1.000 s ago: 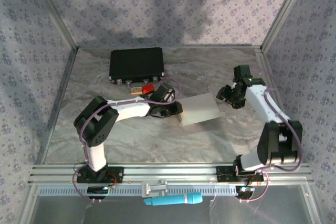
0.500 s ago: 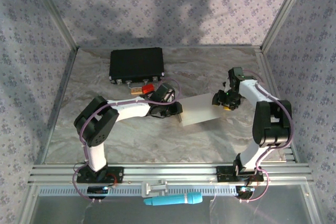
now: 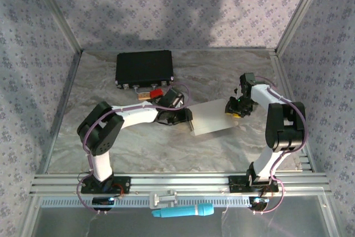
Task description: Fold the paper box
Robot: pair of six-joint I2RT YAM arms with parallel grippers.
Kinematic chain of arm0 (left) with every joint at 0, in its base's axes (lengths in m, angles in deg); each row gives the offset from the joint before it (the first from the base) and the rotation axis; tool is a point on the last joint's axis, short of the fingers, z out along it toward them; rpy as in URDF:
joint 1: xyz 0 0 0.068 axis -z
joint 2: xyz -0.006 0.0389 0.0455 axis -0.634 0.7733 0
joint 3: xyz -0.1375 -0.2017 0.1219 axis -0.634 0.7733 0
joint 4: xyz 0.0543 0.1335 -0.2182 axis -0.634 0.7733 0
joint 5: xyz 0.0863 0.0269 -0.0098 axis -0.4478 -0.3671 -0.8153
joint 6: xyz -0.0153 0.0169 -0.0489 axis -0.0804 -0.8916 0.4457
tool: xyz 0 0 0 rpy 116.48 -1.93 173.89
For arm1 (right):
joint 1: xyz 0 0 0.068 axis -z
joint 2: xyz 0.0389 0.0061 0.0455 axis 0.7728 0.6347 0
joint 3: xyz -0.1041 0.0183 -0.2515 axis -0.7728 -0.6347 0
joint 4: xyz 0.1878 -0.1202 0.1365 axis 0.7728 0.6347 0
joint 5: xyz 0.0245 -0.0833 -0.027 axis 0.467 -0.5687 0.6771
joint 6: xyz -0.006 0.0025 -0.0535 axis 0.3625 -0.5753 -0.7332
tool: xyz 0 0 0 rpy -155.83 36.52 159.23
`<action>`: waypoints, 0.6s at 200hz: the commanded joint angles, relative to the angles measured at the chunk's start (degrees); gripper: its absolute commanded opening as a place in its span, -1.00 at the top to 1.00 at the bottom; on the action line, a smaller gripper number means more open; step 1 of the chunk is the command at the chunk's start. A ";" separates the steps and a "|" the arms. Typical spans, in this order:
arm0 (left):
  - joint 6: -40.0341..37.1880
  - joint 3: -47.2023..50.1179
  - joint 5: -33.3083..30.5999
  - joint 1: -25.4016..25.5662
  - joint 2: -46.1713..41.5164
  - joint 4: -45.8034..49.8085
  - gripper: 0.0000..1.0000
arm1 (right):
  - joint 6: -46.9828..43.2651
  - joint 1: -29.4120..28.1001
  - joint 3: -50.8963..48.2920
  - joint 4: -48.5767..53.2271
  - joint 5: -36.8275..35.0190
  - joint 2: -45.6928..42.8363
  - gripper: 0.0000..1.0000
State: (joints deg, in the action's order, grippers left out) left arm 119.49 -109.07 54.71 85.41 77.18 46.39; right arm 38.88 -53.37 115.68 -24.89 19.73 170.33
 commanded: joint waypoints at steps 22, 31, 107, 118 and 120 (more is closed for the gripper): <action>1.53 -1.04 3.38 -0.21 0.23 -0.49 0.21 | 1.22 -0.41 -0.58 0.67 -0.05 0.78 0.33; 1.75 -1.21 3.90 -0.19 0.72 -0.88 0.22 | 1.38 -0.40 -0.66 0.66 0.06 0.71 0.34; 2.72 -0.52 5.45 0.63 3.50 -1.86 0.43 | 2.42 -0.41 -0.61 0.54 1.39 0.57 0.35; 2.68 -0.50 5.26 0.64 3.68 -1.90 0.48 | 2.43 -0.42 -0.68 0.52 1.52 0.52 0.35; 2.68 -0.51 5.20 0.68 3.68 -1.90 0.48 | 2.44 -0.43 -0.67 0.52 1.57 0.53 0.35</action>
State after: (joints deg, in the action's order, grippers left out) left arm 121.89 -109.09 59.23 85.61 79.41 44.14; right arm 40.41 -53.61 115.68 -25.06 20.38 170.33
